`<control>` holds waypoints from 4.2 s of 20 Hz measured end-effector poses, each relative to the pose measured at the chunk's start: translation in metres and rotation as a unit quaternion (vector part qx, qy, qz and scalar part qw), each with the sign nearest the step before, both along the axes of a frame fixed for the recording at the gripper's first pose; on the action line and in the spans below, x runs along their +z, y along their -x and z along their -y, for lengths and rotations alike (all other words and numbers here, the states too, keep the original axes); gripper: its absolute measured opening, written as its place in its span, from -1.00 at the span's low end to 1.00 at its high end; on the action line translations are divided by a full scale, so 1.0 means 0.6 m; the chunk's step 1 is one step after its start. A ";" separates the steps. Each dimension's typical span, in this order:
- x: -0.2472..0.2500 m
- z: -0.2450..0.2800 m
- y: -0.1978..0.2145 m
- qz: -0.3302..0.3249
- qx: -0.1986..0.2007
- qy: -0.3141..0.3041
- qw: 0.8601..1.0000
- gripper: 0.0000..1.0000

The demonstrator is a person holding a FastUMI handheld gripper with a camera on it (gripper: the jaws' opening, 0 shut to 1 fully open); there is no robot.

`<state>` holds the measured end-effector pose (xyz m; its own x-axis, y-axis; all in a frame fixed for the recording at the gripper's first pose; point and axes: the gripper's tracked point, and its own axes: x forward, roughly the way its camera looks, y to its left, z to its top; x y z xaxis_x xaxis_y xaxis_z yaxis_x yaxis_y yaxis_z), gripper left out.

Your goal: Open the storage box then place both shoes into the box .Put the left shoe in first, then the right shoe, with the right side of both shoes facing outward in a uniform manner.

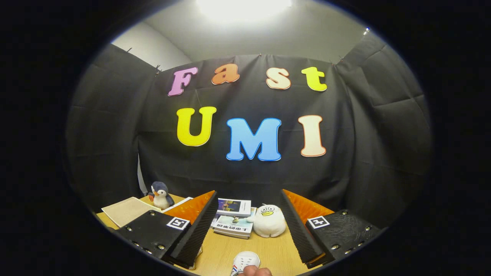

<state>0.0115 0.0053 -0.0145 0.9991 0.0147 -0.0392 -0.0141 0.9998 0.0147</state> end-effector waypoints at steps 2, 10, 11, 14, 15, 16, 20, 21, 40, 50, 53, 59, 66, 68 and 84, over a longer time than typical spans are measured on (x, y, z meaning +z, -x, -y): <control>-0.021 -0.012 -0.005 -0.018 0.008 -0.008 1.000 0.92; -0.107 -0.143 -0.035 -0.100 0.116 -0.118 0.981 0.92; -0.116 -0.160 -0.040 -0.111 0.129 -0.133 0.976 0.92; -0.144 -0.209 -0.048 -0.143 0.164 -0.168 0.961 0.93; -0.155 -0.227 -0.050 -0.154 0.175 -0.177 0.956 0.92; -0.164 -0.241 -0.048 -0.166 0.186 -0.185 0.951 0.94; -0.212 -0.308 -0.045 -0.217 0.231 -0.219 0.923 0.94; -0.223 -0.325 -0.044 -0.230 0.243 -0.230 0.914 0.94; -0.379 -0.558 -0.036 -0.408 0.331 -0.407 0.747 0.93; -0.337 -0.573 -0.051 -0.454 0.304 -0.483 0.684 -0.59; -0.298 -0.571 -0.047 -0.443 0.330 -0.476 0.684 -0.60; -0.215 -0.601 -0.039 -0.417 0.380 -0.446 0.695 -0.59; -0.133 -0.673 -0.029 -0.401 0.427 -0.390 0.710 -0.59; -0.100 -0.703 -0.030 -0.390 0.443 -0.381 0.712 -0.59; -0.020 -0.992 -0.043 -0.381 0.496 -0.309 0.716 0.08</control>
<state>0.0370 0.6003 -0.0268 0.1761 0.9527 -0.2475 -0.4665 0.3022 0.8313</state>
